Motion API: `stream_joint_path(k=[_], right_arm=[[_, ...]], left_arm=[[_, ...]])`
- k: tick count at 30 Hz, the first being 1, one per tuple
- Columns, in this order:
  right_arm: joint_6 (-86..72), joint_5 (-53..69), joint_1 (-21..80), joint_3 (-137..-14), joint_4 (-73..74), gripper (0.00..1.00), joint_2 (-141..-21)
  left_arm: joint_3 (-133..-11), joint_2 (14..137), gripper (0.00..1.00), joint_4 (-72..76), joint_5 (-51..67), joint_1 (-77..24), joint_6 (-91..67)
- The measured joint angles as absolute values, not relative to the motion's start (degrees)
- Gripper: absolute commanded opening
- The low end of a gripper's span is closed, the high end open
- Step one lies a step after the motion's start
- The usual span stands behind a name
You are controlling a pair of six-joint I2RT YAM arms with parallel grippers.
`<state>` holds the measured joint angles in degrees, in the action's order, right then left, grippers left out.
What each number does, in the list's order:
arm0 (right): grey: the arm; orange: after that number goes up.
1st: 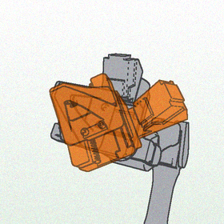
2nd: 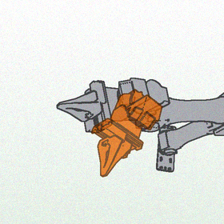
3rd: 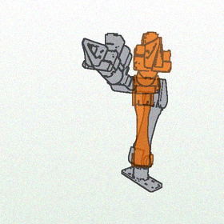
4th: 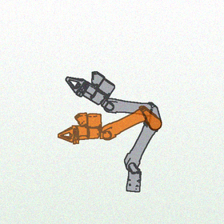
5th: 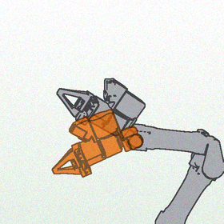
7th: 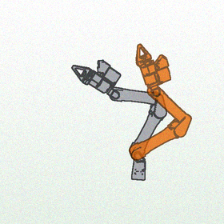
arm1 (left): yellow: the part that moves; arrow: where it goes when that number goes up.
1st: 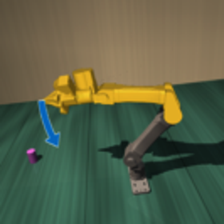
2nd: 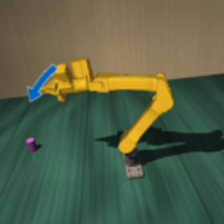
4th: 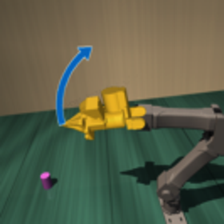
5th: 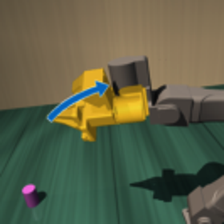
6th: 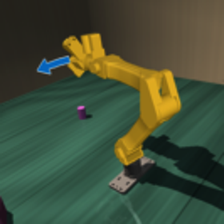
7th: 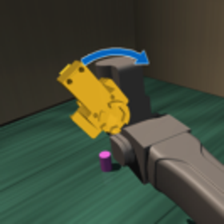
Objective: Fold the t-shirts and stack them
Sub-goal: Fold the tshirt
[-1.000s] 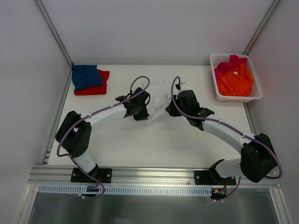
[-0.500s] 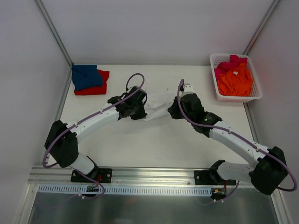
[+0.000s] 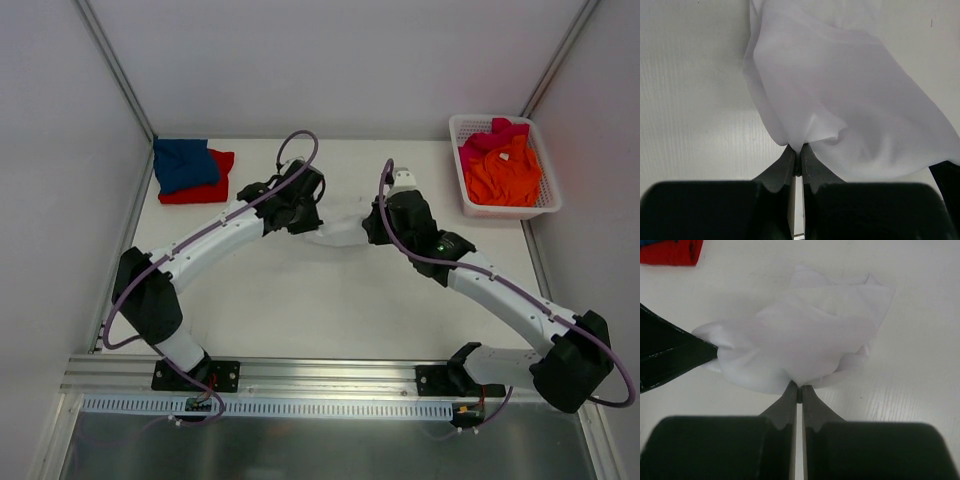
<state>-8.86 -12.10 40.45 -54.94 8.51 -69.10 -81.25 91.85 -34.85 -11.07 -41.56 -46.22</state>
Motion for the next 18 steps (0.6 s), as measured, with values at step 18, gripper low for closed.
stream_joint_path(k=[18], right_arm=[[-6.52,-12.19,33.52,-60.20,8.45,0.00,-79.90]], left_arm=[[-93.49,106.13,0.00,-36.18,-8.95,-36.91,-42.19]])
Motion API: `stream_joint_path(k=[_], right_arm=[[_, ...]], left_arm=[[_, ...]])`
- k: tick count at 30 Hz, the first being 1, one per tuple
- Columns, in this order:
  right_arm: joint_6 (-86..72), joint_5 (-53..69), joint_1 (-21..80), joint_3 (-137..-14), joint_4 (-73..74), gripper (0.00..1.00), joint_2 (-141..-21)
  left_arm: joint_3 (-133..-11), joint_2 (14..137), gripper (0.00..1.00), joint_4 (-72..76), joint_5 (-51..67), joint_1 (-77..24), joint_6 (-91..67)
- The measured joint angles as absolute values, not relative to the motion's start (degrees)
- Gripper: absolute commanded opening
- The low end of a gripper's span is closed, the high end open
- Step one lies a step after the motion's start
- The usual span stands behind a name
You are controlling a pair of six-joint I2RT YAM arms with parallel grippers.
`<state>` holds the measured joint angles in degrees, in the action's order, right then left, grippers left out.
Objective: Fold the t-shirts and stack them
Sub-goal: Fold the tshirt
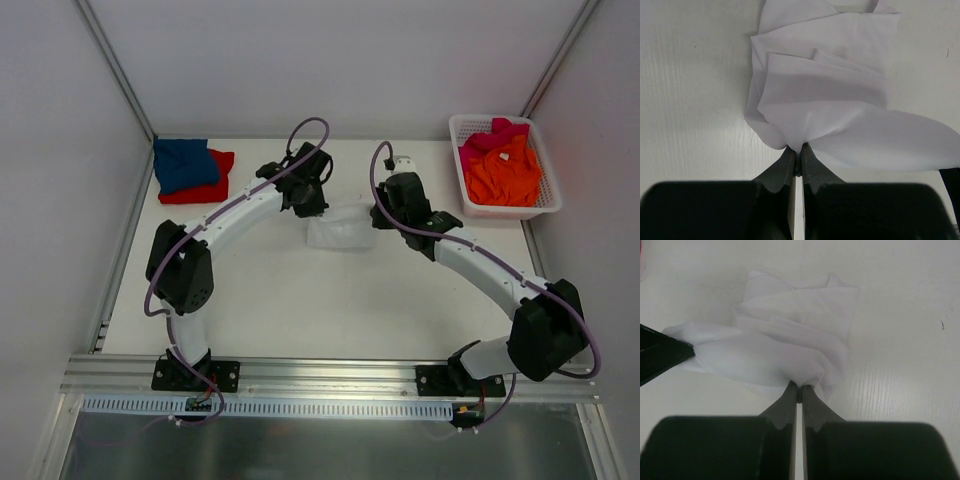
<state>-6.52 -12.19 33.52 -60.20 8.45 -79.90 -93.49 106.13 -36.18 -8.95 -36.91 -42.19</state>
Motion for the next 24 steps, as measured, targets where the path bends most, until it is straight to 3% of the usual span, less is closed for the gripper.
stream_joint_path(k=[24], right_arm=[[-5.72,-7.51,25.69,-73.21,4.97,0.00,-99.79]], left_arm=[[-110.87,124.49,0.00,-34.96,-0.45,-28.40,-37.89]])
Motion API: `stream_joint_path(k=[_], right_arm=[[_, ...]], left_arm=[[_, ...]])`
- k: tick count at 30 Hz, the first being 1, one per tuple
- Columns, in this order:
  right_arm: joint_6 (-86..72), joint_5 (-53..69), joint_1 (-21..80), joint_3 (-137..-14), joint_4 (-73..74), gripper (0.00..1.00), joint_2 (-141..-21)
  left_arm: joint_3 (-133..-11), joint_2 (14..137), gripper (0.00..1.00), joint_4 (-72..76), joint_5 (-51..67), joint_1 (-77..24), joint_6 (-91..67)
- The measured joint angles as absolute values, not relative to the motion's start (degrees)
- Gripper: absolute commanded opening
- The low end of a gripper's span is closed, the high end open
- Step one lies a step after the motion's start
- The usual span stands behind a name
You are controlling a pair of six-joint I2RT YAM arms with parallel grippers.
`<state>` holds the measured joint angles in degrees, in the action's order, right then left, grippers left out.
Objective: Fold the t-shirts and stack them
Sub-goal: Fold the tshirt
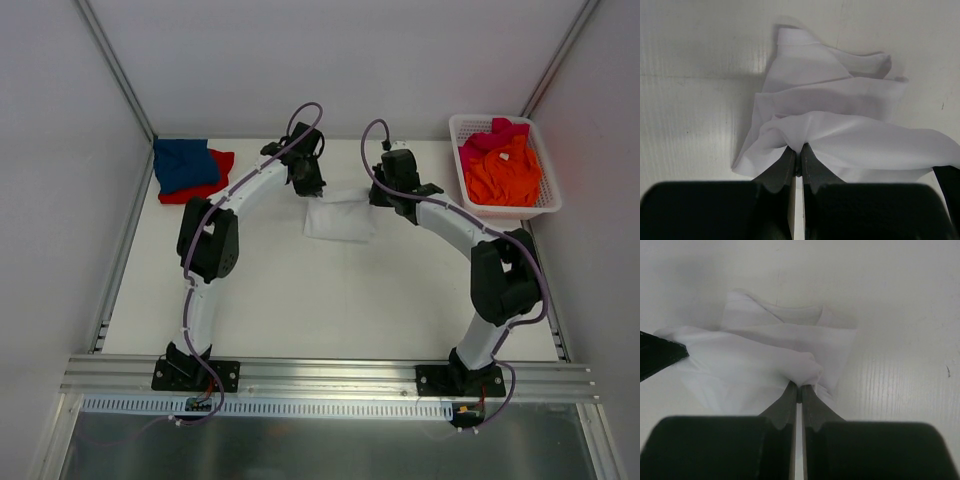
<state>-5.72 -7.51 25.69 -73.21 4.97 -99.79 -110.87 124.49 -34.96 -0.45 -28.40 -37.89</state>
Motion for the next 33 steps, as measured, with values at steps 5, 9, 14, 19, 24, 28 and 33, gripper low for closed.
stream_joint_path(k=[5,9,14,19,24,28,33], right_arm=[[-6.02,-7.53,24.91,-73.32,4.67,0.00,-101.38],[-6.74,-7.86,24.40,-73.32,4.08,0.00,-101.75],[-7.33,-7.94,23.42,-73.28,2.98,0.00,-102.21],[-7.46,-8.27,23.03,-73.28,2.55,0.00,-103.98],[-7.64,-8.64,22.76,-74.11,3.33,0.12,-106.85],[-7.90,-9.04,21.89,-75.77,4.34,0.36,-109.40],[-7.73,-9.47,21.61,-75.99,5.34,0.49,-109.69]], left_arm=[[-112.73,126.87,0.00,-34.89,1.34,-27.66,-37.85],[-113.80,127.63,0.00,-34.94,2.02,-27.53,-37.85],[-116.51,128.88,0.00,-34.76,3.05,-27.27,-37.82],[-119.26,131.87,0.00,-34.81,4.19,-27.11,-37.80],[-120.57,135.02,0.88,-35.18,5.28,-26.41,-36.40],[-120.75,136.44,0.99,-36.05,5.30,-25.02,-36.45],[-120.75,136.51,0.99,-36.32,4.62,-24.16,-36.45]])
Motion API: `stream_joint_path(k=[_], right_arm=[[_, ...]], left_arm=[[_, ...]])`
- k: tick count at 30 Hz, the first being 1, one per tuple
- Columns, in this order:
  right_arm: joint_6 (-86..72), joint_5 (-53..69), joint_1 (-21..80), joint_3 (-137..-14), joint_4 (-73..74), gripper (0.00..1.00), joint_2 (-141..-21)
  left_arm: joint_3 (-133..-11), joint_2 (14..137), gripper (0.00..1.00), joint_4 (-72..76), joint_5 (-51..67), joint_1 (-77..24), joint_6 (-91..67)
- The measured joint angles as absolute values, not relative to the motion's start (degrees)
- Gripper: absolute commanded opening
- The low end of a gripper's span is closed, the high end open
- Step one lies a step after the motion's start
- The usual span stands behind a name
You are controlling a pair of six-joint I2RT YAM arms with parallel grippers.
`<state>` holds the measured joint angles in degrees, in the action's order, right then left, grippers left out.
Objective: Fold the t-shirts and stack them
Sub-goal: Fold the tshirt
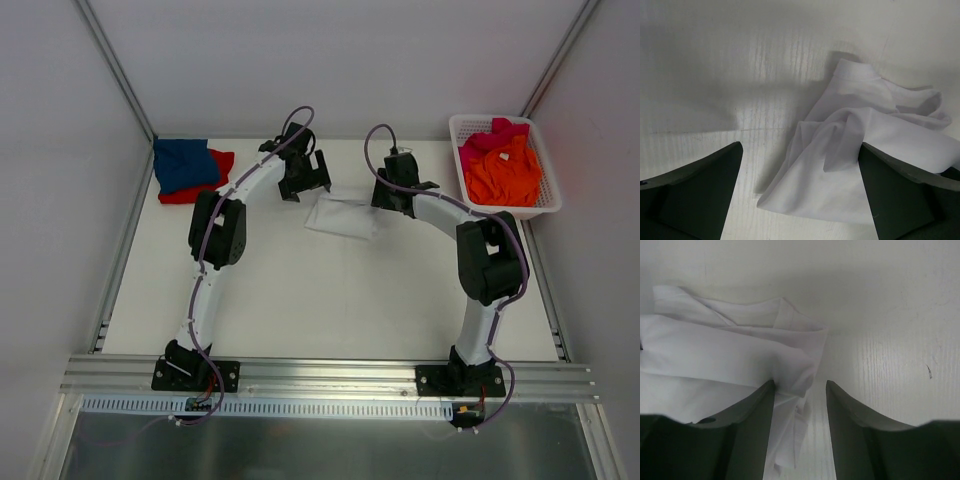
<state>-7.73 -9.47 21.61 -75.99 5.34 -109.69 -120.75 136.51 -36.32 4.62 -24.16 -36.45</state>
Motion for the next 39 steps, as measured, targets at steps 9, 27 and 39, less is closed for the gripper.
stream_joint_path(k=[9,27,39], right_arm=[[-5.78,-10.33,21.69,-76.60,7.86,0.50,-107.94],[-3.97,-10.02,32.58,-82.37,11.18,0.49,-101.03],[-5.37,-6.00,30.68,-82.39,10.63,0.49,-111.44]], left_arm=[[-116.81,134.87,0.99,-36.01,3.27,-24.34,-36.45],[-102.28,114.76,0.99,-36.27,-2.57,-24.32,-36.32],[-99.29,114.19,0.99,-36.51,-3.62,-24.29,-35.70]])
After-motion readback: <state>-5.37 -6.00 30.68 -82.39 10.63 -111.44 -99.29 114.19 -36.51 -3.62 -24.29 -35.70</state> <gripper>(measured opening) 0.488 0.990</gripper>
